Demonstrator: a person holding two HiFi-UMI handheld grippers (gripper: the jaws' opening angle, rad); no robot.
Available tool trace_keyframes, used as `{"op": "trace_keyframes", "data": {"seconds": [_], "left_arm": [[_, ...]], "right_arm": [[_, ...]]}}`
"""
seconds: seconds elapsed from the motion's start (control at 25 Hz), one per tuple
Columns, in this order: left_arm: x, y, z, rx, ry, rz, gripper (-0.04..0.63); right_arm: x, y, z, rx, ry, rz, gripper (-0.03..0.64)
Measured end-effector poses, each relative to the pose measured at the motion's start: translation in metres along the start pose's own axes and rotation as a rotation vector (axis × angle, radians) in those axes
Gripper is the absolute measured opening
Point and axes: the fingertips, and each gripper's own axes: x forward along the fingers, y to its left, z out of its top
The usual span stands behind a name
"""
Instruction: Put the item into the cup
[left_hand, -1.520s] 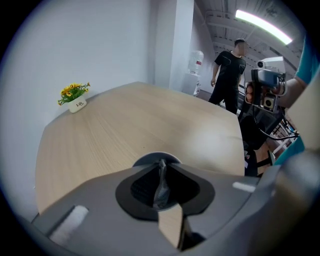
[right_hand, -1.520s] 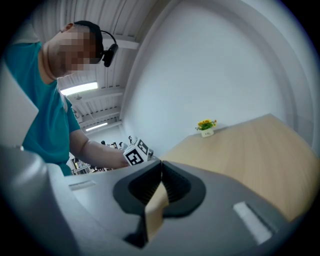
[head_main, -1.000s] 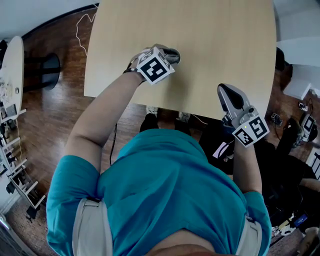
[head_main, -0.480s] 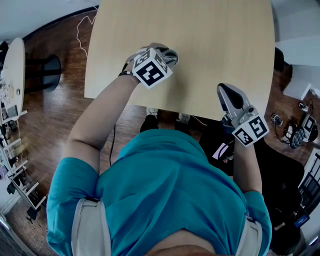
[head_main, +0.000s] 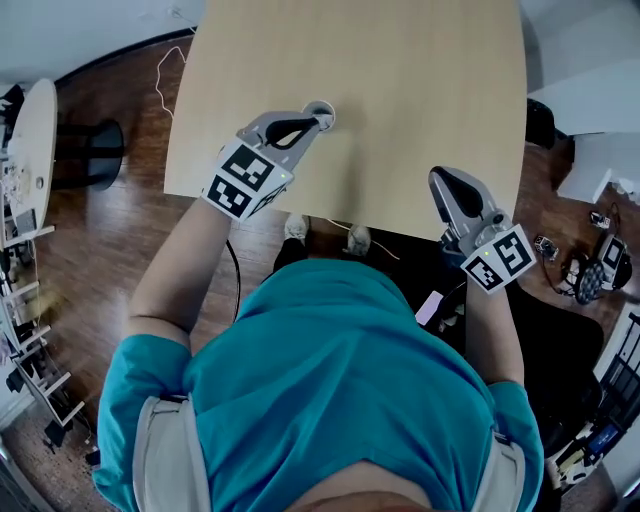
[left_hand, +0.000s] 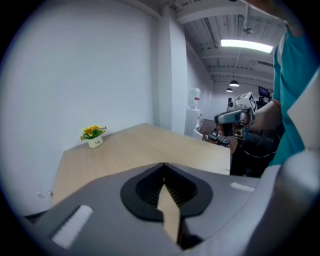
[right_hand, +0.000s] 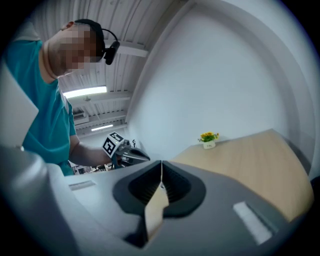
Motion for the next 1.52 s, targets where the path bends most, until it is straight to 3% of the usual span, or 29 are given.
{"op": "trace_keyframes", "data": {"seconds": [0.44,0.64,1.04,1.2,1.52], "left_arm": [[-0.087,-0.059,0.027,-0.029,-0.193,0.108,0.002],[-0.154,-0.069,0.017,-0.053,-0.285,0.096,0.002],[-0.313,-0.1,-0.065,-0.046,-0.401,0.001,0.002],[-0.353,-0.119,-0.084,-0.109,-0.434,-0.031,0.002],[-0.398,-0.175,-0.079,-0.138,-0.492,-0.019,0.001]], "right_arm": [[-0.049,0.039,0.006,-0.04,-0.043,-0.014,0.002],[-0.044,0.087,0.003,-0.06,-0.049,-0.048,0.002],[-0.031,0.24,0.0,-0.088,-0.109,-0.153,0.002],[-0.053,0.294,0.0,-0.113,-0.113,-0.182,0.002],[-0.115,0.355,0.008,-0.165,-0.151,-0.178,0.002]]}}
